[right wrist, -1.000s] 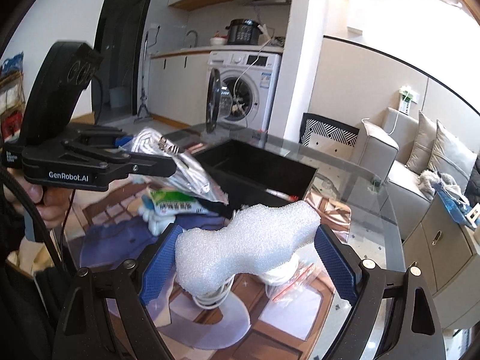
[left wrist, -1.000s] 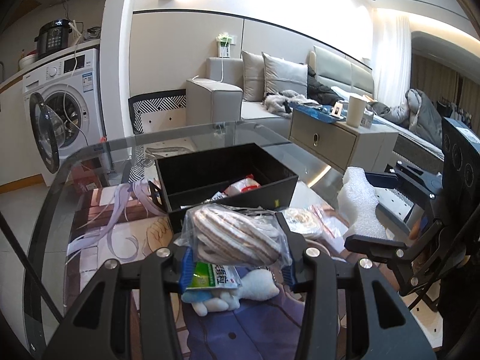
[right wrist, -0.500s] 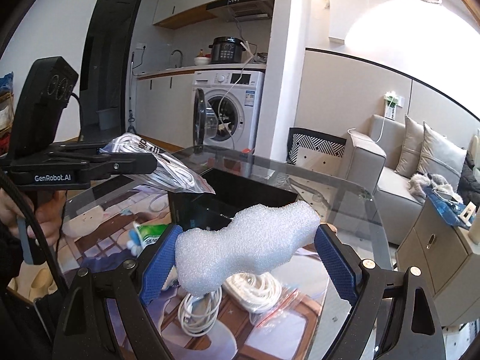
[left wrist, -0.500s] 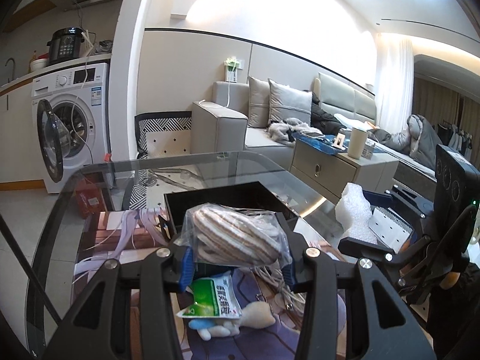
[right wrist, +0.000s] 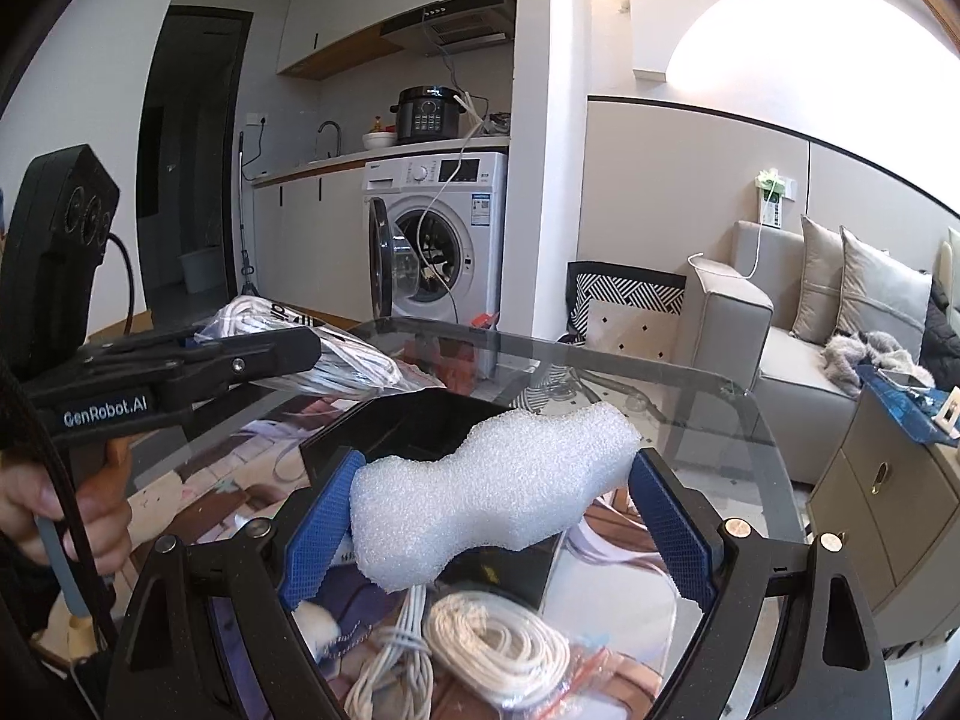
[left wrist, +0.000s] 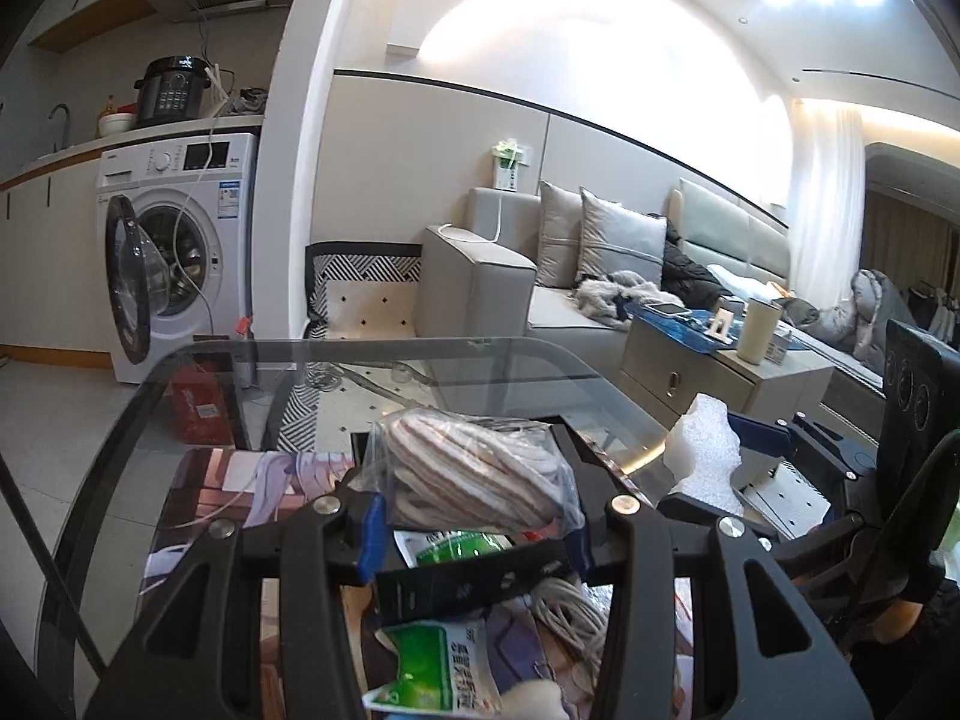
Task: Organize soft objects
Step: 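Carry the foam strip and the striped-cloth bag over the black box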
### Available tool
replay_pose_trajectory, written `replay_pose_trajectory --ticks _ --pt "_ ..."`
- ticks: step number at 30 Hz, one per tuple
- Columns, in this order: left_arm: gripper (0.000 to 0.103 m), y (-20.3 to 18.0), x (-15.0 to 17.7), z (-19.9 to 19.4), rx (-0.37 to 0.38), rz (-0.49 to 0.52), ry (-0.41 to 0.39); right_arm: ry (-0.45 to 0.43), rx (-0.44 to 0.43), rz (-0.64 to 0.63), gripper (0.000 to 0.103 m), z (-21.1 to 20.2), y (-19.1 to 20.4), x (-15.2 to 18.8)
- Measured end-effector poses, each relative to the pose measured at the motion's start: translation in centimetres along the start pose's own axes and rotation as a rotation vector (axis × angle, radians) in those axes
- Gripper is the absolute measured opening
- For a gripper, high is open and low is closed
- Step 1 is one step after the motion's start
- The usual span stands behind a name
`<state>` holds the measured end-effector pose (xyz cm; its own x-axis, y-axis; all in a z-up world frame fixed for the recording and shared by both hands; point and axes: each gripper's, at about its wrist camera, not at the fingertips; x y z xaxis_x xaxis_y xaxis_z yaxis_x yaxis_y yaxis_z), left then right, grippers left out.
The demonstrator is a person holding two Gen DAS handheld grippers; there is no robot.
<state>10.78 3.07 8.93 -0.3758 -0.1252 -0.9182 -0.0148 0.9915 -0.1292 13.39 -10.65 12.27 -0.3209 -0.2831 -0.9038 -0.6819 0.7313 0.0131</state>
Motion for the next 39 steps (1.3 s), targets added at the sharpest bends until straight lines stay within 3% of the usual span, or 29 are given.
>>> replay_pose_trajectory --ticks 24,39 --pt "0.045 1.0 0.3 5.2 -0.027 -0.040 0.050 0.087 -0.024 -0.034 0.091 7.2 -1.5 -1.2" --pt "0.045 1.2 0.6 6.6 -0.027 -0.036 0.080 0.120 -0.033 -0.055 0.091 9.6 -2.2 -1.2"
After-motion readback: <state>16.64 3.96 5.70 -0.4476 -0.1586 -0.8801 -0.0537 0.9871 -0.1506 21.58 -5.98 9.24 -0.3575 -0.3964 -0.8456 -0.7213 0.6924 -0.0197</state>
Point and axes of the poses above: each gripper's, at about its wrist camera, not at the fingertips, and z roughly the way its jaws point, y to its left, x to its underside, and after that the axes turned 7 degrees about -x, right-handed
